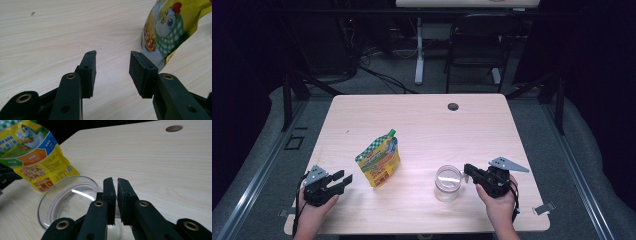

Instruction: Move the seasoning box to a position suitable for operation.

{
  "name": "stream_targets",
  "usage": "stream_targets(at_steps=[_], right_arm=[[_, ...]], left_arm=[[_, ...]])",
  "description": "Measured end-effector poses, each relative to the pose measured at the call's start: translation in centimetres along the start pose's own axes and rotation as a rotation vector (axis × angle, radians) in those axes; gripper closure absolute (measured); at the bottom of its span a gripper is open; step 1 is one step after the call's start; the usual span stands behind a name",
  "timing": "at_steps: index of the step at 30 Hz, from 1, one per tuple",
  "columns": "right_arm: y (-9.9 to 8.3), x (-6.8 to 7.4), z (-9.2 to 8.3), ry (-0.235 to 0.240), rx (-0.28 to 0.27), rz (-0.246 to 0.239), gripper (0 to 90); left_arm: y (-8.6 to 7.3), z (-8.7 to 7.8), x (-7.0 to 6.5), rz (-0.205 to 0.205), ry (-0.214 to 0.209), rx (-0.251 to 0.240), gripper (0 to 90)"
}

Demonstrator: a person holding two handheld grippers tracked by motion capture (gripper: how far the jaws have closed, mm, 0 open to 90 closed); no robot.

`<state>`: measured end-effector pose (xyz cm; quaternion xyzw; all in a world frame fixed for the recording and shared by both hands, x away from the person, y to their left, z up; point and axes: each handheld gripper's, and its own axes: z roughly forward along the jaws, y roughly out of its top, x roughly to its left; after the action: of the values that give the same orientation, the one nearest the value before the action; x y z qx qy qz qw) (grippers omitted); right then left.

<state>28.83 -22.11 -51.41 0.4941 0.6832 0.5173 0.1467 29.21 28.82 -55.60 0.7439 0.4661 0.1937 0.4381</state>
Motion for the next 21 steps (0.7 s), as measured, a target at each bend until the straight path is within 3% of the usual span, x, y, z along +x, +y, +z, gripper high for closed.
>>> stream_targets(at_steps=[2, 8, 21], right_arm=[[-0.07, -0.15, 0.08, 0.014, -0.004, 0.021, 85.7], [-0.04, 0.23, 0.07, -0.011, -0.001, -0.011, 86.0], [-0.16, 0.02, 0.03, -0.002, -0.011, 0.018, 86.8]], left_arm=[[0.01, 0.01, -0.01, 0.001, -0.001, 0.000, 57.2], [0.02, 0.01, -0.03, 0.001, -0.001, -0.001, 57.2], [0.08, 0.00, -0.04, 0.001, -0.001, 0.003, 57.3]])
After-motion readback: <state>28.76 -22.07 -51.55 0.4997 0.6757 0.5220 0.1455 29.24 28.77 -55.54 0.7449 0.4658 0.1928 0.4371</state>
